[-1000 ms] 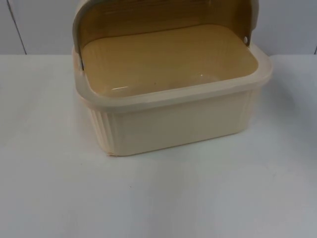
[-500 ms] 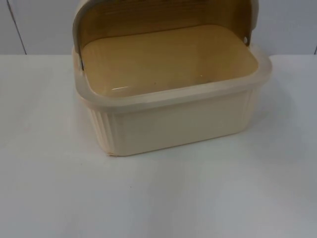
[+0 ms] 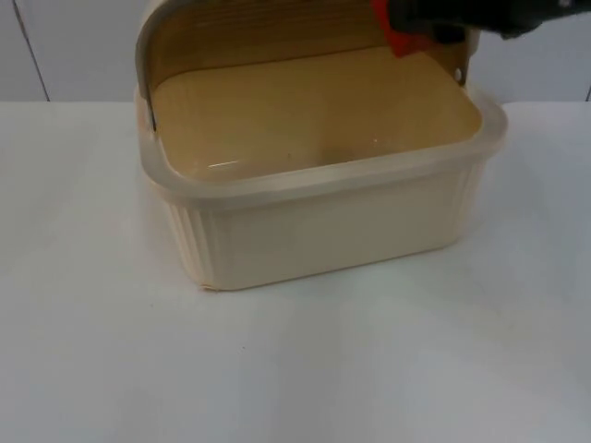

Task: Open the box lid with the left hand, place the block into the box with the right hand, then close the box lid with the left hand.

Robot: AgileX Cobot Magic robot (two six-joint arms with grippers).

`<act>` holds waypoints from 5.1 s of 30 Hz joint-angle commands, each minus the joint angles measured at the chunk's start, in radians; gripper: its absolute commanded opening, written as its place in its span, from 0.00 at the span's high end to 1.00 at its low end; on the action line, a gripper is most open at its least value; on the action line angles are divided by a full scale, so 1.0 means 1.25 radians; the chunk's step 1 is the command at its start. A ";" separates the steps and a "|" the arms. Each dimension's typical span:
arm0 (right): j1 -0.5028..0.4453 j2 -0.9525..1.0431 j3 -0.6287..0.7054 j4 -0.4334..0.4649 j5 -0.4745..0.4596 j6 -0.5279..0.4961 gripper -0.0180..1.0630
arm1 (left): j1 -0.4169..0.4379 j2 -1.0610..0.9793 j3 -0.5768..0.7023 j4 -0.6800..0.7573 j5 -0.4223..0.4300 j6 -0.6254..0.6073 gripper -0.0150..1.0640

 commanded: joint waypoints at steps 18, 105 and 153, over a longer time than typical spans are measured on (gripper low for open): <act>0.004 0.196 -0.121 -0.003 -0.048 -0.032 0.98 | -0.004 -0.001 -0.004 -0.012 -0.007 -0.001 0.01; -0.471 -0.253 -0.163 0.329 0.298 -0.318 0.01 | -0.004 -0.001 -0.004 -0.016 -0.023 -0.035 0.01; -0.469 -0.253 -0.163 0.331 0.281 -0.318 0.01 | -0.303 0.464 -0.535 0.094 -0.055 0.637 0.01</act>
